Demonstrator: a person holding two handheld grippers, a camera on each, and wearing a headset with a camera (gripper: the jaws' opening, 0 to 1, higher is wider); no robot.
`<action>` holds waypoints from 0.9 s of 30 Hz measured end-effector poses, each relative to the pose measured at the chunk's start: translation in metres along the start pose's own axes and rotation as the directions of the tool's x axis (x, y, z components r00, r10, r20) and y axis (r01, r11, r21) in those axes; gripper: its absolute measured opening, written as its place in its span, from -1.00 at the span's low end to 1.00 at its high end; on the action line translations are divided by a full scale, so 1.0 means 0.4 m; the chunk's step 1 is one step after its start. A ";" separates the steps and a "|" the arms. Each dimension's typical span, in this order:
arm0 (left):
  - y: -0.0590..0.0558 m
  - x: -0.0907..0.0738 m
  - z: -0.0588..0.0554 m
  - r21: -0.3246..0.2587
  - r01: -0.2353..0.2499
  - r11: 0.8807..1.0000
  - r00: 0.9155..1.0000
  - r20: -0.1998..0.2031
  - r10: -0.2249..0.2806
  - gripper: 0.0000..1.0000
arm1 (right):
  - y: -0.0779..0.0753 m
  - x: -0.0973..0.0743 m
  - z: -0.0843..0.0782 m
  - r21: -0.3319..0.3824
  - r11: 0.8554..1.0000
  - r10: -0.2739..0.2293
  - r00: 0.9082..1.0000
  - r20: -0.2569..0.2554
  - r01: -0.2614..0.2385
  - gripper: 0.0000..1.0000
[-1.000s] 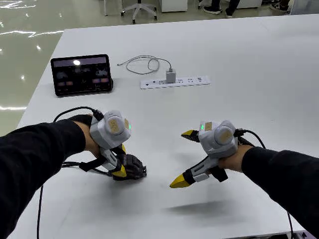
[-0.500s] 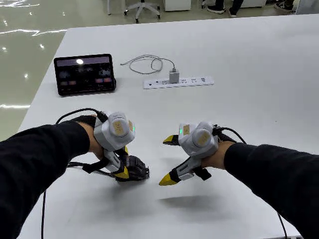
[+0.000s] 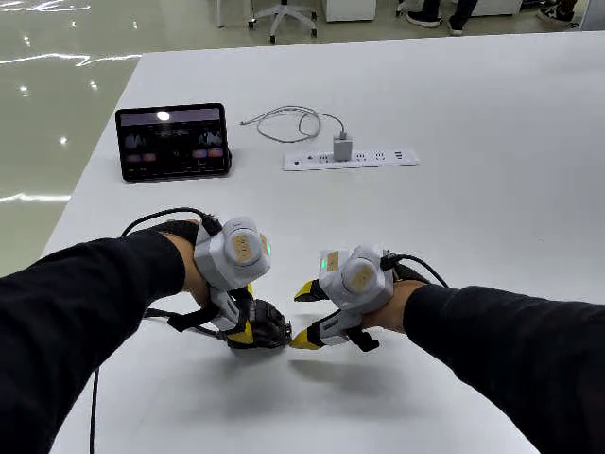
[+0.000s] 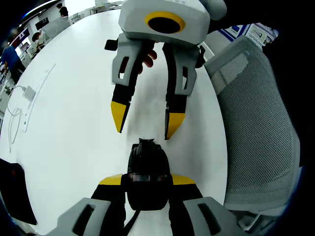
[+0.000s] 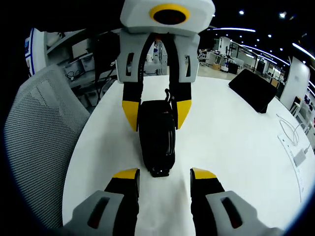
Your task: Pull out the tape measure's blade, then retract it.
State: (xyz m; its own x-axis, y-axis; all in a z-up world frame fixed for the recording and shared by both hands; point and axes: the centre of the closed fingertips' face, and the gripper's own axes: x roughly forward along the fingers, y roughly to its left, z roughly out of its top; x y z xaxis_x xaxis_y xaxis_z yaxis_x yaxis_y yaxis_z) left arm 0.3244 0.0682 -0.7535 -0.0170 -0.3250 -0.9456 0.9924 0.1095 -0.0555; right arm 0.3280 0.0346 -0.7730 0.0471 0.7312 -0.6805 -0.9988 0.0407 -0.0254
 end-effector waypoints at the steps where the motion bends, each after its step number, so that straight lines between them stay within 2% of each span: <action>1: 0.000 0.000 0.000 -0.002 -0.001 1.000 1.000 0.002 0.001 -0.42 | 0.003 0.004 -0.004 -0.010 1.000 0.007 1.000 -0.007 -0.007 -0.32; 7: 0.002 0.000 0.000 -0.011 -0.002 1.000 1.000 0.018 0.003 -0.42 | -0.002 0.021 -0.011 -0.014 1.000 -0.002 1.000 -0.023 0.002 -0.50; 10: 0.002 0.001 0.000 -0.011 -0.001 1.000 1.000 0.019 0.001 -0.42 | 0.006 0.024 -0.012 -0.007 1.000 0.011 1.000 -0.028 -0.011 -0.64; 12: 0.002 0.002 0.001 -0.010 0.002 1.000 1.000 0.018 -0.002 -0.42 | 0.013 0.030 -0.014 -0.043 0.999 0.023 0.999 -0.039 -0.024 -0.71; 14: 0.001 0.002 0.001 -0.011 0.004 1.000 1.000 0.018 -0.004 -0.42 | 0.016 0.036 -0.019 -0.042 0.999 0.024 0.999 -0.048 -0.026 -0.76; 22: 0.002 0.001 0.001 -0.018 0.001 1.000 0.999 0.035 0.000 -0.42 | 0.013 0.032 -0.021 -0.073 0.996 0.039 0.996 -0.077 -0.045 -0.83; 27: 0.002 0.001 0.001 -0.018 -0.003 1.000 0.999 0.032 0.004 -0.42 | 0.013 0.029 -0.022 -0.081 0.996 0.021 0.996 -0.084 -0.028 -0.85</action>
State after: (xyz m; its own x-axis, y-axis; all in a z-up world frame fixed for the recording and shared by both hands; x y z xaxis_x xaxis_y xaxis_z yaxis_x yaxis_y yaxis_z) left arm 0.3254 0.0679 -0.7538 -0.0092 -0.3549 -0.9349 0.9901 0.1275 -0.0582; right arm 0.3234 0.0375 -0.7874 0.0250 0.6720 -0.7401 -0.9972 -0.0353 -0.0657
